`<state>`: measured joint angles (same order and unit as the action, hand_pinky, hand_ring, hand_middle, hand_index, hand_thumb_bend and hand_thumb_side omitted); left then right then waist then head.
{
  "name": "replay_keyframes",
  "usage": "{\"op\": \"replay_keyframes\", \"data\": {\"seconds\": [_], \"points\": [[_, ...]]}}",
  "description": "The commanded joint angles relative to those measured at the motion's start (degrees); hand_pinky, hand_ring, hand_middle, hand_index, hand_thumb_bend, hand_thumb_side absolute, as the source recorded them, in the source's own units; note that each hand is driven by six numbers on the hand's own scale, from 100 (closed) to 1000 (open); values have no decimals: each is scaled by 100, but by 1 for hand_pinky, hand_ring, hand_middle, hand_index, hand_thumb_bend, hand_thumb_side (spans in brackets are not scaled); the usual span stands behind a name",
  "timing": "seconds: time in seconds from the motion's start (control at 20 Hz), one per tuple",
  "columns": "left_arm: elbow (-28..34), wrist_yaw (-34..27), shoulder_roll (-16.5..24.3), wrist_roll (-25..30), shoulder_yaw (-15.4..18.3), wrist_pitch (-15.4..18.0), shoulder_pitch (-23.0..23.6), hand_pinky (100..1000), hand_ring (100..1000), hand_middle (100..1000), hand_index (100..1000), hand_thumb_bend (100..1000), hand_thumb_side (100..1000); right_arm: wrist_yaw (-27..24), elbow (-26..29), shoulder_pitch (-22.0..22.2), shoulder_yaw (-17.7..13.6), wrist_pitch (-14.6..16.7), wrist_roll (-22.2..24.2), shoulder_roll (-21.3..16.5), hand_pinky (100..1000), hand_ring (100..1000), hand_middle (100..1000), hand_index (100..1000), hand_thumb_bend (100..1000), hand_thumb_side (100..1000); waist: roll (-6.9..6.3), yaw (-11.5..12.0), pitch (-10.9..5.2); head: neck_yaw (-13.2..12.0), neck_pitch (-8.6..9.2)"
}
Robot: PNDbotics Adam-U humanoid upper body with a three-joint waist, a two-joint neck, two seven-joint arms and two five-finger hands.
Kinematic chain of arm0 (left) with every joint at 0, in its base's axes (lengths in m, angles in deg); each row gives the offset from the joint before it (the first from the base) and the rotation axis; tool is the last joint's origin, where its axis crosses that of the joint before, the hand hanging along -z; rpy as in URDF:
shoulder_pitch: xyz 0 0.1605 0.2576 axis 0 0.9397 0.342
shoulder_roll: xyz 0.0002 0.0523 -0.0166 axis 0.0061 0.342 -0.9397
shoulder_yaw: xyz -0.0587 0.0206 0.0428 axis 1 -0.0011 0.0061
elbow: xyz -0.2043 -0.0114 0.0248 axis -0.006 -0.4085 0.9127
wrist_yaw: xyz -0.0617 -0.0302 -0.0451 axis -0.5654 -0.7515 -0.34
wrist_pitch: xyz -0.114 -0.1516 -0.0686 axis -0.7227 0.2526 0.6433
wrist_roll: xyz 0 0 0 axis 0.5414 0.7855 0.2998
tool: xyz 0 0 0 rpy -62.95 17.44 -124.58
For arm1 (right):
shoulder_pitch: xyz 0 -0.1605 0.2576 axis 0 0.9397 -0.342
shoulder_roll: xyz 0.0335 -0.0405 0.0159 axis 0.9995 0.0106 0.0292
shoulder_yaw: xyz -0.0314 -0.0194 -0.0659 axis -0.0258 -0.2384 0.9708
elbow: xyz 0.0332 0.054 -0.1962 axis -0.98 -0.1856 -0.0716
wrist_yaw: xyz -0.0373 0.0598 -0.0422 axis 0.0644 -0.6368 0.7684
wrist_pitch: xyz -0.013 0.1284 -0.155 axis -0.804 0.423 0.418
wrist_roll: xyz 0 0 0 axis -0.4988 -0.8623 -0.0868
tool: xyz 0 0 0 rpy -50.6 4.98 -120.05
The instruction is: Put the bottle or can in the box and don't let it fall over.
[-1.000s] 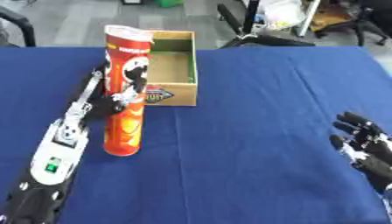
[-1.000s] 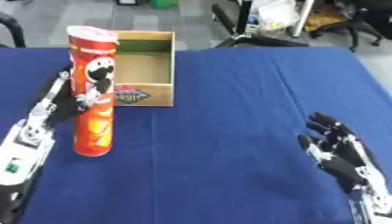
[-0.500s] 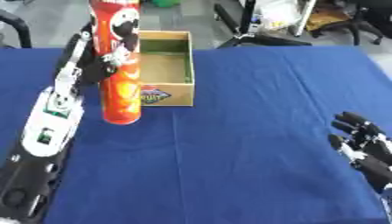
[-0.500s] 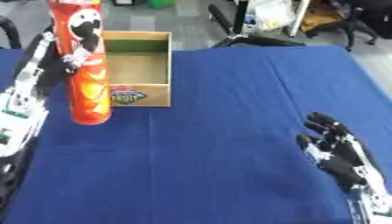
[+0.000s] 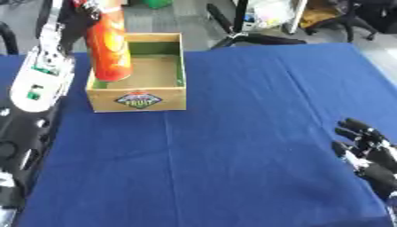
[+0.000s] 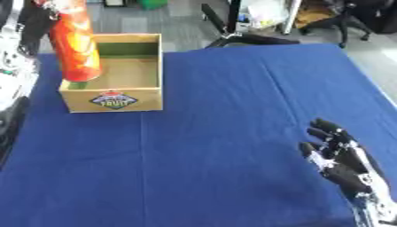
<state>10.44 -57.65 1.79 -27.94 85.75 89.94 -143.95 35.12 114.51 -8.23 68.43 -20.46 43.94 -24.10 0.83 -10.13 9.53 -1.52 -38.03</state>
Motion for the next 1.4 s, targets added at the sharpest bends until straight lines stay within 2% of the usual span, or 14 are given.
{"op": "replay_keyframes", "data": {"seconds": [0.05,0.35,0.6,0.75,1.1,1.25,1.4], "points": [[-475,-209,327,-268,120,278,-310,229,392,407,632,100,565,-49,66,-82,20,7,43,-115,808,896,835,856,414,111,-14,-62,-38,-36,135],[-1269,-70,633,-573,207,876,-486,256,398,411,636,100,552,-42,39,-161,44,14,67,-165,808,896,836,856,414,109,-54,-302,62,-54,263],[-1835,468,763,-1016,302,1259,-496,280,403,413,638,100,515,-86,1,-205,55,37,86,-200,808,896,836,856,415,109,-69,-433,124,-59,318],[-2055,761,727,-1379,332,1428,-449,343,425,429,655,100,514,-91,-11,-223,55,45,89,-208,808,897,836,856,415,108,-66,-441,143,-60,325],[-2113,1076,561,-1974,256,1756,-283,523,531,526,718,100,500,-95,-20,-229,62,50,103,-204,807,896,836,856,415,107,-47,-393,153,-54,277],[-2047,1114,485,-1942,185,1833,-202,496,503,503,702,100,508,-91,-22,-228,65,49,104,-200,807,897,836,856,415,108,-37,-355,143,-15,249],[-1985,1109,426,-1899,137,1861,-182,525,532,531,721,100,506,-87,-25,-219,69,48,112,-188,807,896,836,856,415,108,-21,-334,129,-3,230]]}}
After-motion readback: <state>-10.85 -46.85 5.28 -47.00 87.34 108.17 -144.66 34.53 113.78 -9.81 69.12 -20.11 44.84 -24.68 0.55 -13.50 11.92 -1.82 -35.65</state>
